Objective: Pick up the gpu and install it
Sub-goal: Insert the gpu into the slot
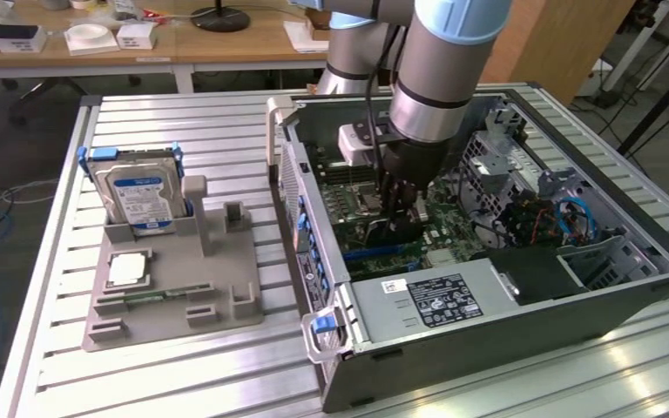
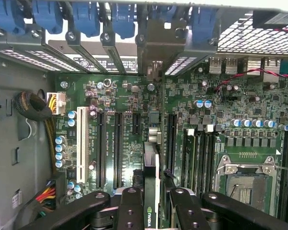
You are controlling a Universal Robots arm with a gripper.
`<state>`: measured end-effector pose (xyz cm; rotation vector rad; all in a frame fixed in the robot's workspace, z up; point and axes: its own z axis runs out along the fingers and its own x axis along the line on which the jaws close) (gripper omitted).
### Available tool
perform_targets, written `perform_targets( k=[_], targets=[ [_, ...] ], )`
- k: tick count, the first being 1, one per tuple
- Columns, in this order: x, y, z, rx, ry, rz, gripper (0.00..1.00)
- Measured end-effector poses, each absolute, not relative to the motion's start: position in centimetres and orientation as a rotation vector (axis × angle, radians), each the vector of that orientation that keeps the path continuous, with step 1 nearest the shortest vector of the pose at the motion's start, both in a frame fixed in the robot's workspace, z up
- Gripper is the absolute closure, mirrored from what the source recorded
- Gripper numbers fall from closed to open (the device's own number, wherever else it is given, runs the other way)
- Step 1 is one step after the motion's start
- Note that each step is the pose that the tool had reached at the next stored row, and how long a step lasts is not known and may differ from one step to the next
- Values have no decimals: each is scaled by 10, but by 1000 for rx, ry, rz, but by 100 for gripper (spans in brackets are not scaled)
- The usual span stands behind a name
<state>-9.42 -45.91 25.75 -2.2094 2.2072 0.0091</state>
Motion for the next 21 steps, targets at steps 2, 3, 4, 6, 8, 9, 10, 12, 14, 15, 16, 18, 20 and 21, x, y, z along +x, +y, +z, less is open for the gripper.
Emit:
perform_targets(
  k=[2, 3, 4, 6, 8, 9, 10, 12, 14, 15, 16, 18, 20, 21],
  targets=[
    [-94, -459, 257, -2209, 2207, 9, 74],
    [-94, -459, 256, -2209, 2207, 9, 74],
    [-94, -459, 256, -2209, 2207, 9, 74],
    [-94, -459, 254, -2209, 2207, 9, 74],
    [-94, -459, 253, -2210, 2207, 9, 74],
    [-94, -459, 253, -2210, 2207, 9, 74],
    [-94, -459, 252, -2210, 2207, 9, 74],
    [-94, -459, 252, -2210, 2207, 9, 74],
    [-94, -459, 252, -2210, 2207, 9, 74],
    [-94, -459, 252, -2209, 2207, 9, 74],
    [-94, -459, 252, -2209, 2207, 9, 74],
    [-94, -459, 252, -2210, 2207, 9, 74],
    [-94, -459, 252, -2210, 2207, 9, 74],
    [-94, -459, 252, -2210, 2207, 9, 74]
  ],
)
